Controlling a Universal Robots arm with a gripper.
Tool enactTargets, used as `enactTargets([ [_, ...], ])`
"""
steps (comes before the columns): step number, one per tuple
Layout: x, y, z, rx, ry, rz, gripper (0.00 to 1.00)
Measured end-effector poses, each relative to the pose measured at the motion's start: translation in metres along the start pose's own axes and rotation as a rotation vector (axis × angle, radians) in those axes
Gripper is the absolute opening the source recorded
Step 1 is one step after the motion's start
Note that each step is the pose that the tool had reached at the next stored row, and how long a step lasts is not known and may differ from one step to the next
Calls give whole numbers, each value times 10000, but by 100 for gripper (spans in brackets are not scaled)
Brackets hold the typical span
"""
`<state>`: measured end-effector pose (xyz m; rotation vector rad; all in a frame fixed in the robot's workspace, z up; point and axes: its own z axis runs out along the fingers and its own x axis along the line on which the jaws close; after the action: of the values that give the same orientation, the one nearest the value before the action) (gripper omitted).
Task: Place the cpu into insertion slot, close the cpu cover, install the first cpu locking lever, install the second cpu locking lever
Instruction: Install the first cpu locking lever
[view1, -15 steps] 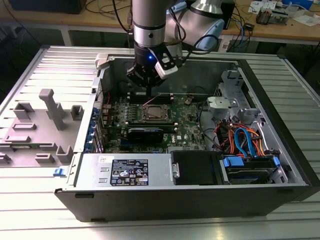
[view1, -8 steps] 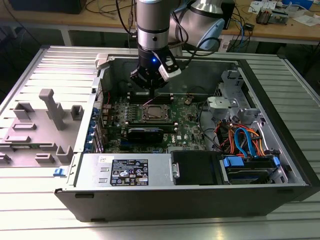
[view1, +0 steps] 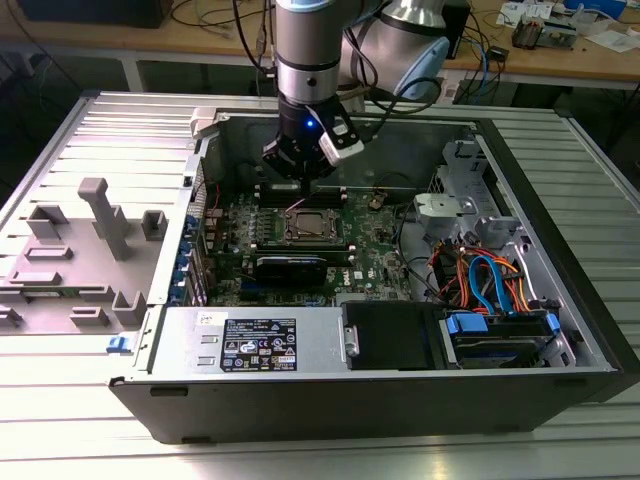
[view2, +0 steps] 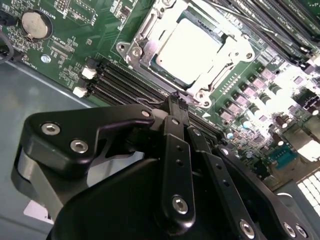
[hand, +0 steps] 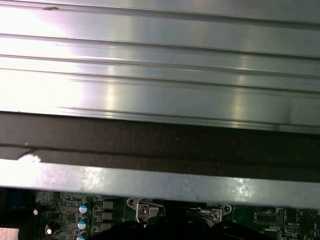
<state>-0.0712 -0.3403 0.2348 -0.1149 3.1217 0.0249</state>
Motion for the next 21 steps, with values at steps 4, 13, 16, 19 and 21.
enactTargets([
  [4, -17, 6, 13, -2, -2, 1, 11],
  [13, -114, 36, 57, 1, 0, 0, 11],
  [16, -141, 36, 88, 0, 0, 1, 11],
  [19, -174, 35, 120, -1, -1, 1, 11],
  [21, -186, 35, 143, 0, 0, 0, 11],
])
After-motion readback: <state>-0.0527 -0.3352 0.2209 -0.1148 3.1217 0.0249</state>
